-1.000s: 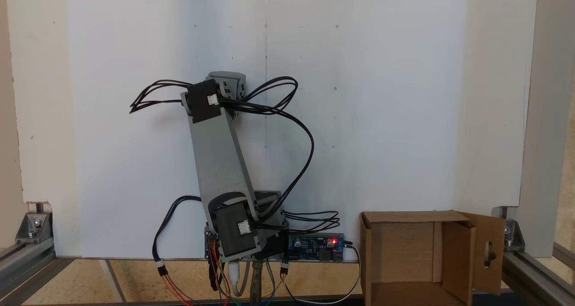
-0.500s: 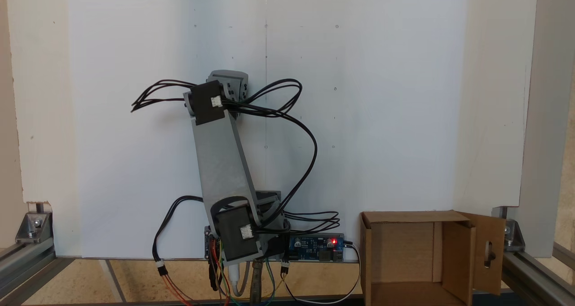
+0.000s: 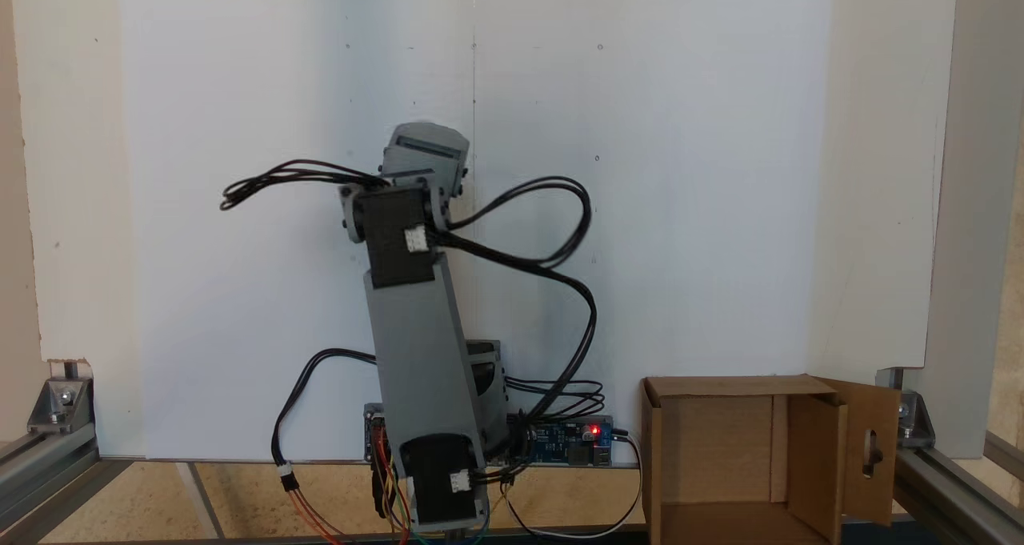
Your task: Grasp a green dice and put it in the bin.
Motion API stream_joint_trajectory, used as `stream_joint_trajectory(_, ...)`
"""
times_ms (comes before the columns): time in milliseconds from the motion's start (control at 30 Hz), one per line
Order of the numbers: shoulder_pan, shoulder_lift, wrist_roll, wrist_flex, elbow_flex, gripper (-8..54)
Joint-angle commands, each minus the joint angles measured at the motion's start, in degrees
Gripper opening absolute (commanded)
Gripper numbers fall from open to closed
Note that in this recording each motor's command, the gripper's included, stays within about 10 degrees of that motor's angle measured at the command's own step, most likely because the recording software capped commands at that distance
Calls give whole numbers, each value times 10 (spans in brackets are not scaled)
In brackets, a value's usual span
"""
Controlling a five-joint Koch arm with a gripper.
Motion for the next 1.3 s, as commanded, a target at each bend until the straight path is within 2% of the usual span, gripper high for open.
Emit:
stream_joint_trajectory(0,35,27,-11,92,-74,120)
stream_joint_trajectory(167,108,43,-12,219,-134,120)
stream_joint_trajectory(400,189,41,-55,191,-137,120)
stream_joint_trajectory(600,351,34,-153,144,-137,120)
stream_joint_trajectory(867,667,17,-328,82,-159,120)
stream_joint_trajectory(1267,989,-99,-444,-40,-160,120)
